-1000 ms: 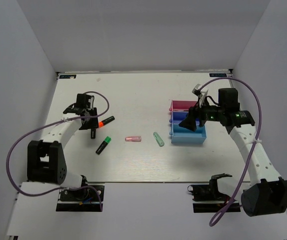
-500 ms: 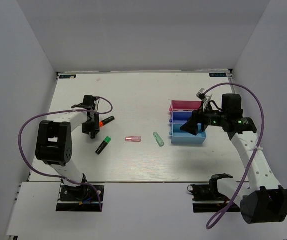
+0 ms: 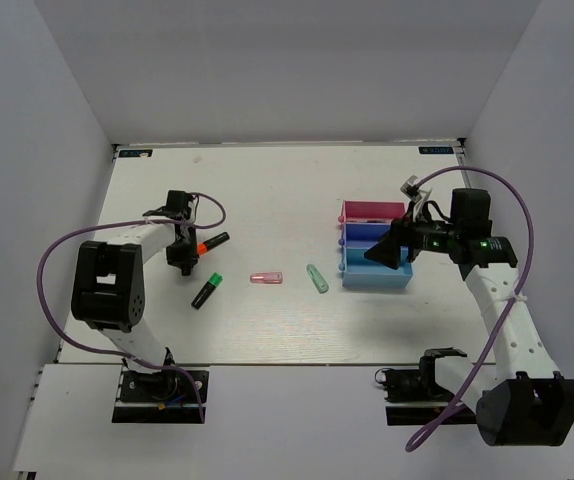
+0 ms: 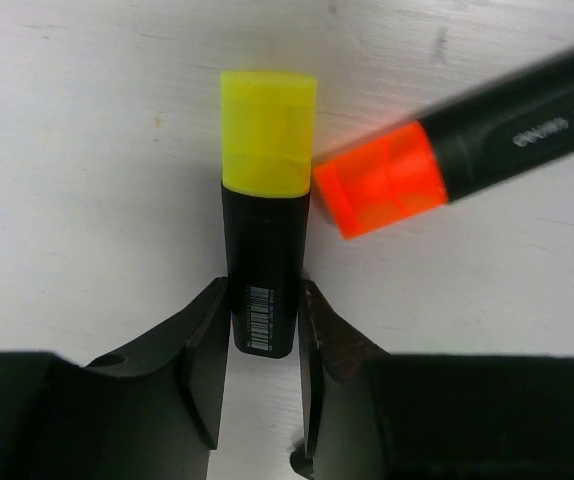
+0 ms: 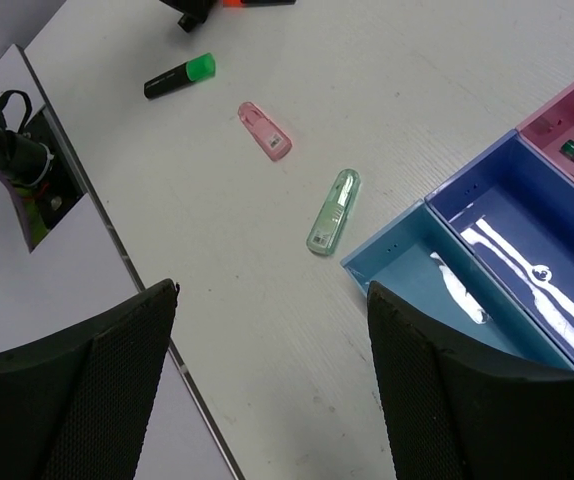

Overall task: Sort the stationery into containers
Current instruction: Pick up the pen from the center of the board, then place the pen in the storage box.

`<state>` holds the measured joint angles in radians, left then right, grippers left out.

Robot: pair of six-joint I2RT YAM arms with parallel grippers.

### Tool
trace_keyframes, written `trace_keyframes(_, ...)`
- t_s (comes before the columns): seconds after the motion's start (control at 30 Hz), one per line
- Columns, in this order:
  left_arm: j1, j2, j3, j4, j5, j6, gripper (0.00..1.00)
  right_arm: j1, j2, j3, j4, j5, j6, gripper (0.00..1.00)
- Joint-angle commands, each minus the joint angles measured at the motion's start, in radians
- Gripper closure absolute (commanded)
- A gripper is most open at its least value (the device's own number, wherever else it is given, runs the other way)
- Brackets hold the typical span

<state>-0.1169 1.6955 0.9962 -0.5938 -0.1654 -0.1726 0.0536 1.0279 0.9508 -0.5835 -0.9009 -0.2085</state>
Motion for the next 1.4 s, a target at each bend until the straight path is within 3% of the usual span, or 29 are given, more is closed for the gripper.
trace_keyframes(0.0, -0.027, -0.074, -0.004, -0.001, 0.087, -0.002, 1.00, -0.014, -0.008, -0.007, 0.020, -0.052, 0.004, 0.21)
trace_keyframes(0.17, -0.185, -0.270, 0.048, -0.018, 0.093, 0.022, 1.00, -0.024, 0.008, -0.012, 0.021, -0.070, 0.004, 0.21)
trace_keyframes(0.27, -0.287, -0.307, 0.097, -0.018, 0.133, 0.030, 1.00, -0.027, 0.011, -0.012, 0.022, -0.072, 0.006, 0.21)
trace_keyframes(0.47, -0.500, -0.182, 0.289, 0.008, 0.401, 0.160, 1.00, -0.031, -0.005, -0.012, 0.025, -0.017, -0.011, 0.21)
trace_keyframes(0.5, -0.562, -0.109, 0.317, 0.005, 0.411, 0.197, 1.00, -0.037, -0.008, -0.015, 0.028, -0.006, -0.011, 0.21)
trace_keyframes(0.63, -0.641, 0.032, 0.533, -0.012, 0.449, 0.347, 1.00, -0.043, -0.046, -0.026, 0.036, 0.039, -0.012, 0.21)
trace_keyframes(0.7, -0.648, 0.090, 0.605, 0.030, 0.474, 0.369, 1.00, -0.073, -0.080, -0.030, 0.034, 0.043, -0.032, 0.30)
trace_keyframes(0.73, -0.649, 0.102, 0.617, 0.046, 0.518, 0.378, 1.00, -0.081, -0.092, -0.032, 0.039, 0.063, -0.038, 0.40)
trace_keyframes(0.77, -0.649, 0.127, 0.630, 0.086, 0.538, 0.386, 1.00, -0.083, -0.104, -0.038, 0.039, 0.077, -0.037, 0.57)
trace_keyframes(0.8, -0.650, 0.138, 0.648, 0.109, 0.570, 0.383, 1.00, -0.084, -0.129, -0.038, 0.043, 0.098, -0.040, 1.00)
trace_keyframes(1.03, -0.659, 0.318, 0.739, 0.349, 0.733, 0.335, 1.00, -0.100, -0.176, -0.049, 0.039, 0.143, -0.043, 1.00)
trace_keyframes(1.2, -0.675, 0.420, 0.808, 0.474, 0.744, 0.288, 1.00, -0.107, -0.200, -0.081, 0.054, 0.168, -0.038, 1.00)
trace_keyframes(1.37, -0.679, 0.493, 0.867, 0.479, 0.725, 0.260, 1.00, -0.112, -0.207, -0.098, 0.063, 0.181, -0.046, 1.00)
